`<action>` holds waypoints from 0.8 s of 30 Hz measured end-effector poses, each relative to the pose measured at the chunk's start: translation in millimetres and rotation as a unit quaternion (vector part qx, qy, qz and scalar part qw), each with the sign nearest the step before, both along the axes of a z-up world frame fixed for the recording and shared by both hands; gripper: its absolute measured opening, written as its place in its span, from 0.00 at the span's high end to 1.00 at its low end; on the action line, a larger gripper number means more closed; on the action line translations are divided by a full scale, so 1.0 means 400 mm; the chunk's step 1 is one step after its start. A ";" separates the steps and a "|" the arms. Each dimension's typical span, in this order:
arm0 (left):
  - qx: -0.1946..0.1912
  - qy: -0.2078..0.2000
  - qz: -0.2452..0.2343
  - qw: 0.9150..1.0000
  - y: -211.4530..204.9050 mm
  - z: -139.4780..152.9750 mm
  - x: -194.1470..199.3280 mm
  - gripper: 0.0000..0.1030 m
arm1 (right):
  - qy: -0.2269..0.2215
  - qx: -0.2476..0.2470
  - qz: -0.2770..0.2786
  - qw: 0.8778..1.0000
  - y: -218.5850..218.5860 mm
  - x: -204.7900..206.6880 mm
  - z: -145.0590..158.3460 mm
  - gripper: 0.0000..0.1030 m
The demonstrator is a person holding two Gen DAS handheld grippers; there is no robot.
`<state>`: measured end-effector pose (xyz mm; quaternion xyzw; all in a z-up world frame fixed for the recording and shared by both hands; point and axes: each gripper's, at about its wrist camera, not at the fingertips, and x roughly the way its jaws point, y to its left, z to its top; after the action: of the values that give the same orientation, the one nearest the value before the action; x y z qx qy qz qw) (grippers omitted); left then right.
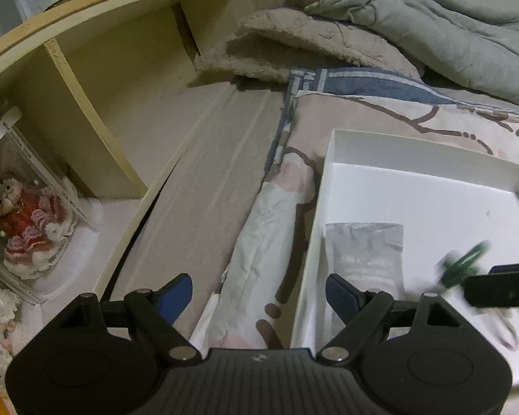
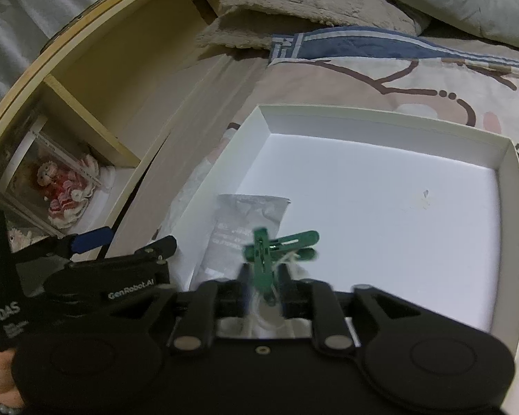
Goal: Organize objects
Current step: 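Carry the grey packet and green clip into the white box with both tools, then open both tools to release packet and clip inside the box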
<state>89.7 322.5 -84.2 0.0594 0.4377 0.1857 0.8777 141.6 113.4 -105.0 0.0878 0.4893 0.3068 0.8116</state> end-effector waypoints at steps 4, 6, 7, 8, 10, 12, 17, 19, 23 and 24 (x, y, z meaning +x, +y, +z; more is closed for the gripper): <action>-0.017 0.012 0.004 1.000 -0.006 0.003 -0.002 0.18 | -0.008 -0.013 0.002 1.000 -0.002 -0.006 0.009 0.44; -0.031 0.015 0.004 0.999 -0.008 0.006 -0.008 0.18 | -0.004 -0.014 -0.002 1.000 -0.010 -0.006 0.012 0.43; -0.036 0.016 0.004 0.999 -0.010 0.008 -0.011 0.18 | -0.003 -0.015 -0.002 1.000 -0.014 -0.006 0.014 0.42; -0.040 0.016 0.005 0.999 -0.012 0.010 -0.016 0.18 | -0.005 -0.016 -0.002 1.000 -0.021 -0.007 0.016 0.41; -0.044 0.017 0.007 0.999 -0.017 0.016 -0.024 0.18 | -0.009 -0.020 -0.003 1.000 -0.031 -0.010 0.022 0.40; -0.048 0.017 0.008 0.999 -0.024 0.022 -0.030 0.18 | -0.013 -0.023 -0.006 1.000 -0.046 -0.013 0.028 0.37; -0.054 0.016 0.010 0.998 -0.042 0.046 -0.049 0.17 | -0.027 -0.031 -0.010 0.999 -0.079 -0.023 0.045 0.29; -0.054 0.013 0.010 0.998 -0.050 0.057 -0.058 0.17 | -0.033 -0.033 -0.010 0.999 -0.091 -0.027 0.054 0.26; -0.061 0.008 0.008 0.998 -0.070 0.077 -0.078 0.15 | -0.048 -0.042 -0.007 0.998 -0.118 -0.040 0.070 0.19; -0.063 0.007 0.007 0.998 -0.077 0.082 -0.085 0.14 | -0.052 -0.043 -0.006 0.998 -0.124 -0.045 0.075 0.18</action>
<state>55.6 291.9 -51.5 0.0026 0.4552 0.1632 0.8753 123.6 63.7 -75.2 0.0395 0.4590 0.2843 0.8408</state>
